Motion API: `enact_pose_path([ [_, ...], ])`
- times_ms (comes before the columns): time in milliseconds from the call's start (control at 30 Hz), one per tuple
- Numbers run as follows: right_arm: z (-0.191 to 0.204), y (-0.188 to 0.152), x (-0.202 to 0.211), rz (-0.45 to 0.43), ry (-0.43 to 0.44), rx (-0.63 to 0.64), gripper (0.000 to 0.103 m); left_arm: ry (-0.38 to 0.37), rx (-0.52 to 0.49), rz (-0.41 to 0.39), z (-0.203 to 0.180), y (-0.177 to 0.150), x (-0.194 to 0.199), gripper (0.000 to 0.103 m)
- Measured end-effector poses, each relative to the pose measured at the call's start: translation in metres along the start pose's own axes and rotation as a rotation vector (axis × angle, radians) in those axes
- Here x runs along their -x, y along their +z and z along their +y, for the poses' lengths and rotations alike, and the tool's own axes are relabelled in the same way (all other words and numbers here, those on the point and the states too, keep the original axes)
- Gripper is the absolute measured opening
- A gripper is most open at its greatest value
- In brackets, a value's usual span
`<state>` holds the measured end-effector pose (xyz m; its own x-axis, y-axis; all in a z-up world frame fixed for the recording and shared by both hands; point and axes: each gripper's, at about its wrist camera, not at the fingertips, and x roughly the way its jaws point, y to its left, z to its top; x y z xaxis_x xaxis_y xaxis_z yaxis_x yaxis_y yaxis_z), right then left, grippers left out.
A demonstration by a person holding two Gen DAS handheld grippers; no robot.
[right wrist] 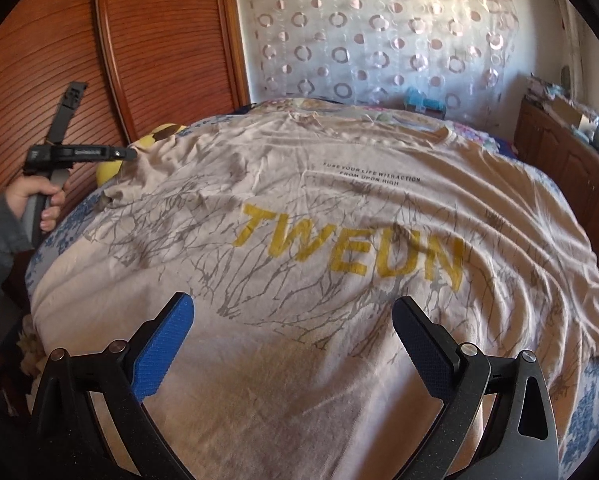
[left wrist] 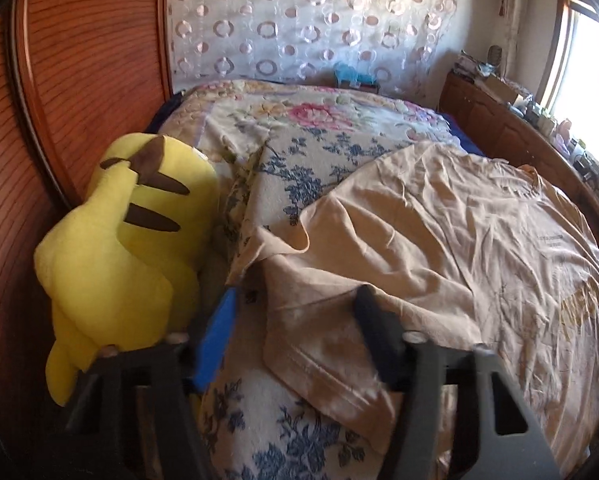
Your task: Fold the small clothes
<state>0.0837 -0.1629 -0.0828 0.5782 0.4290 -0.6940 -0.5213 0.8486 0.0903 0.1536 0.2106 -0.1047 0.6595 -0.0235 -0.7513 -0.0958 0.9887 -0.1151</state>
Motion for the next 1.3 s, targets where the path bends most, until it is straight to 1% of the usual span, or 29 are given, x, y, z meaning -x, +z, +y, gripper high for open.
enact_pose_path([
  [33, -0.001, -0.001, 0.0, 0.002, 0.003, -0.008, 0.101, 0.002, -0.004, 0.005, 0.0, 0.0, -0.003, 0.037],
  [67, -0.002, -0.001, 0.0, 0.003, 0.007, -0.016, 0.101, 0.004, -0.007, 0.008, 0.001, -0.001, -0.004, 0.032],
  [100, -0.003, -0.001, 0.0, 0.004, 0.009, -0.022, 0.101, 0.002, -0.01, 0.013, 0.002, -0.001, -0.006, 0.019],
  [133, -0.004, -0.001, 0.0, 0.004, 0.011, -0.025, 0.101, -0.001, -0.009, 0.015, 0.003, -0.001, -0.006, 0.009],
  [200, -0.003, -0.001, 0.0, -0.001, 0.008, -0.024, 0.101, -0.018, -0.008, 0.011, 0.004, 0.001, -0.002, 0.003],
  [233, -0.002, -0.001, 0.001, -0.004, 0.006, -0.022, 0.101, -0.024, -0.018, 0.002, 0.001, 0.003, 0.003, 0.002],
  [300, -0.001, -0.002, 0.002, -0.008, 0.002, -0.017, 0.101, -0.021, -0.037, -0.017, -0.005, 0.009, 0.01, 0.001],
  [433, -0.001, -0.001, 0.0, -0.005, 0.002, -0.014, 0.101, -0.042, -0.095, -0.047, -0.029, 0.026, 0.029, 0.0],
  [567, -0.002, -0.002, -0.001, -0.004, 0.0, -0.015, 0.101, -0.077, -0.17, -0.075, -0.068, 0.043, 0.048, 0.0],
  [600, -0.002, -0.002, -0.001, -0.004, -0.001, -0.014, 0.101, -0.091, -0.189, -0.078, -0.081, 0.045, 0.052, 0.0],
  [667, -0.002, -0.002, -0.001, -0.004, 0.001, -0.015, 0.101, -0.095, -0.237, -0.085, -0.107, 0.046, 0.058, 0.001],
  [700, -0.002, -0.002, -0.001, -0.003, 0.001, -0.015, 0.101, -0.105, -0.253, -0.087, -0.116, 0.046, 0.06, 0.005],
  [733, -0.002, -0.002, -0.001, -0.003, 0.0, -0.015, 0.101, -0.141, -0.271, -0.093, -0.127, 0.043, 0.064, 0.006],
  [767, -0.002, -0.002, -0.001, -0.003, 0.0, -0.015, 0.101, -0.158, -0.279, -0.094, -0.131, 0.042, 0.066, 0.007],
  [833, -0.002, -0.002, -0.001, -0.003, 0.0, -0.015, 0.101, -0.161, -0.283, -0.086, -0.137, 0.038, 0.068, 0.015],
  [867, -0.002, -0.002, -0.001, -0.003, 0.0, -0.014, 0.101, -0.168, -0.284, -0.081, -0.137, 0.036, 0.068, 0.016],
  [900, -0.002, -0.002, -0.001, -0.003, 0.0, -0.014, 0.101, -0.182, -0.29, -0.075, -0.136, 0.033, 0.069, 0.018],
  [933, -0.002, -0.002, -0.001, -0.003, -0.001, -0.014, 0.101, -0.177, -0.294, -0.068, -0.135, 0.031, 0.069, 0.026],
  [1033, -0.002, -0.002, -0.001, -0.004, -0.001, -0.016, 0.101, -0.109, -0.319, -0.057, -0.124, 0.019, 0.067, 0.037],
  [1167, -0.002, -0.003, -0.001, -0.007, -0.004, -0.015, 0.101, -0.04, -0.299, -0.01, -0.099, 0.001, 0.051, 0.043],
  [1300, 0.0, -0.004, -0.002, 0.001, -0.005, -0.006, 0.101, 0.004, -0.248, -0.001, -0.069, -0.013, 0.042, 0.047],
])
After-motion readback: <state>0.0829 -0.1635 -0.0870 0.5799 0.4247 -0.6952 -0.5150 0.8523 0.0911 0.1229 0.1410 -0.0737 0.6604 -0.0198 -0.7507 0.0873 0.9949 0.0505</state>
